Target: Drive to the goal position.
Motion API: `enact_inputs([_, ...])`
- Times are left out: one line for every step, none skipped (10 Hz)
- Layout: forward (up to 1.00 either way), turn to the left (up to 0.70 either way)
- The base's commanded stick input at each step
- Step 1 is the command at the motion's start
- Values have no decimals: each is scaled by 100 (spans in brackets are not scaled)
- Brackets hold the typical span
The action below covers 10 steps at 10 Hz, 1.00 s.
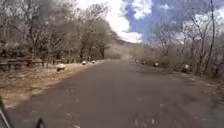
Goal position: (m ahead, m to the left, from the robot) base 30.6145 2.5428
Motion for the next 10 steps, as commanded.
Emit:
enact_inputs([70, 0])
enact_inputs([70, 0])
enact_inputs([70, 0])
enact_inputs([70, 0])
enact_inputs([70, 0])
enact_inputs([70, 0])
enact_inputs([70, 2])
enact_inputs([70, 4])
enact_inputs([70, 17])
enact_inputs([70, 20])
